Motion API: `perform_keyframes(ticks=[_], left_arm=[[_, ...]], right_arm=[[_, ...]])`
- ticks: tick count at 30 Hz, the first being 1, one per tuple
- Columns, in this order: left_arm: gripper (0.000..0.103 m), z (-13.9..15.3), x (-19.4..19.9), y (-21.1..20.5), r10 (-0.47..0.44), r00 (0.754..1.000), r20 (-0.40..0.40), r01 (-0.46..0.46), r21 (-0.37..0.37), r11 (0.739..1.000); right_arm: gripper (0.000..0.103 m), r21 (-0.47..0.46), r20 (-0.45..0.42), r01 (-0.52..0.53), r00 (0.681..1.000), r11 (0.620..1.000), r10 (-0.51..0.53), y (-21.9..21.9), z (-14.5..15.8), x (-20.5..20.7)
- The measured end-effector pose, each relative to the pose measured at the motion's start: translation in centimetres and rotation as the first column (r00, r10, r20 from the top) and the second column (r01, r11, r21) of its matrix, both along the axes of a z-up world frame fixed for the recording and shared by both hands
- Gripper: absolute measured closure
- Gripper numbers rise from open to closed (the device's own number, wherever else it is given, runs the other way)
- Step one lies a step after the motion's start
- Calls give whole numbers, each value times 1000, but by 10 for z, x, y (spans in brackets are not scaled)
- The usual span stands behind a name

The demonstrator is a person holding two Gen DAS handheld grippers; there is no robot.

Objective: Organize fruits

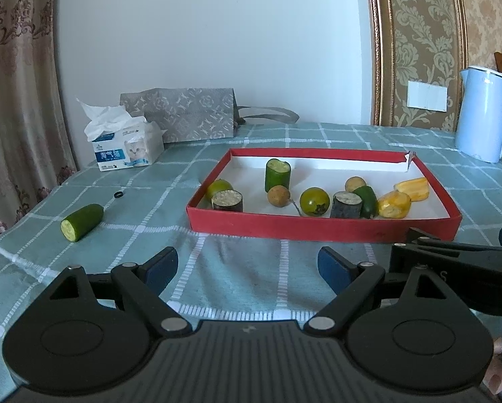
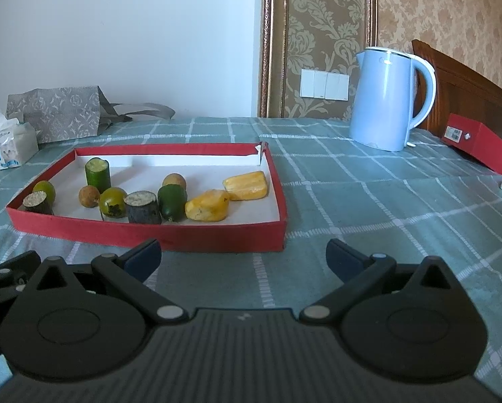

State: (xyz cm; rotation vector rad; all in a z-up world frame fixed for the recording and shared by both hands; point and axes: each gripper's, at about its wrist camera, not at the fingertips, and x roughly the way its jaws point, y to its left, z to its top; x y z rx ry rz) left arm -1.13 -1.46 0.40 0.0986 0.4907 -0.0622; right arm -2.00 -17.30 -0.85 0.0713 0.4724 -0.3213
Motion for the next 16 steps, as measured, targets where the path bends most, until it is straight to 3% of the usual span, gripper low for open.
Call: perform_keyframes(ticks=[6,9,16], left_arm=[[12,-1,2,4,4,1000,-11,-4,-19,1000],[12,0,3,7,50,999,15,-50,-18,999],[12,-3,8,11,36,999,-21,-37,-28,999]], right_arm=[[0,-2,-2,-4,1000,1000,4,1,-1,0],[0,-4,-12,-12,1000,1000,12,2,-2,2],[0,13,-25,-25,999,1000,25,2,-5,4]])
